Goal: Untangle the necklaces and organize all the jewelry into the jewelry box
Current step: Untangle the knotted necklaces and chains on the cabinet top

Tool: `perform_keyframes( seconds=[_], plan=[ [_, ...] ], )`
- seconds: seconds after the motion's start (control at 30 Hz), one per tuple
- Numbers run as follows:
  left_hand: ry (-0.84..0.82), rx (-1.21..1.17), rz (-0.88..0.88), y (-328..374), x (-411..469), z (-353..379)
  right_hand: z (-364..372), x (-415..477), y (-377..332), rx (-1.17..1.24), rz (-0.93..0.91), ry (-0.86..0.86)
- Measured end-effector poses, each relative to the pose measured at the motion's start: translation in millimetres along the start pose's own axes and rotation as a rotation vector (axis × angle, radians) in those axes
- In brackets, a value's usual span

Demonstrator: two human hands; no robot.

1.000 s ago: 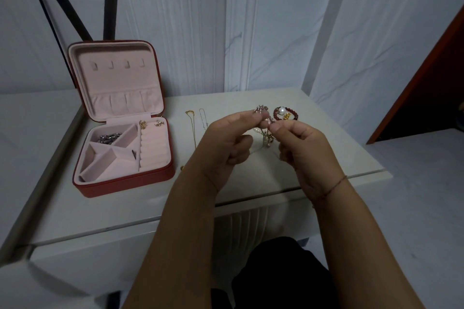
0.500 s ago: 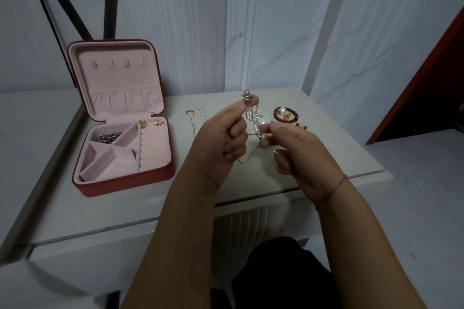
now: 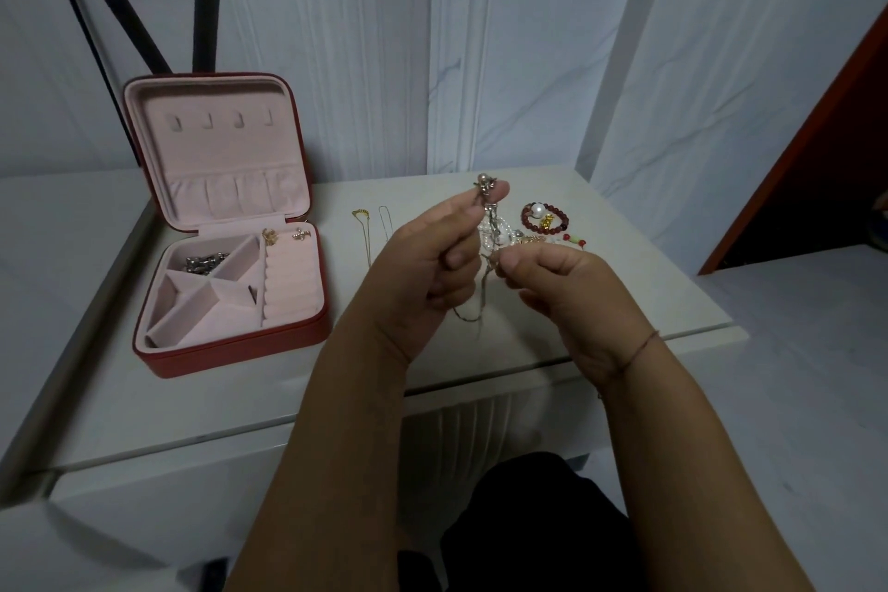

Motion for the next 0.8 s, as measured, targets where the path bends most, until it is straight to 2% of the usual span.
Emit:
perform_keyframes(
  seconds=[0.1,0.2,0.33,0.47,0.8],
  plan=[
    [0.019,-0.017,0.005,2,-1,-3,3,0,2,0.052,0.049,-0.026],
    [0.067,0.006,0.033,4,-1,-5,7,1,1,0.22,0.095,-0.048],
    [0.208,0.278,0.11,6,-4,-13,1,3,1,0.379,0.148,0.003],
    [0.28,0.39,0.12,5,-8,-7,1,2,1,0.4,0.146,0.01],
    [0.238,0.487,0.098,6,-11,4,-3,2,1,0.348,0.085,-0.025]
  ],
)
Point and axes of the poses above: each hand's wrist, its own x-axis towards the middle knuckle, its own z-axis out of the palm, y = z × x, the point moved 5 cm from there along x, towards the middle knuckle, and after that the axes turned 14 degrees about -x, right-handed, at the moved point
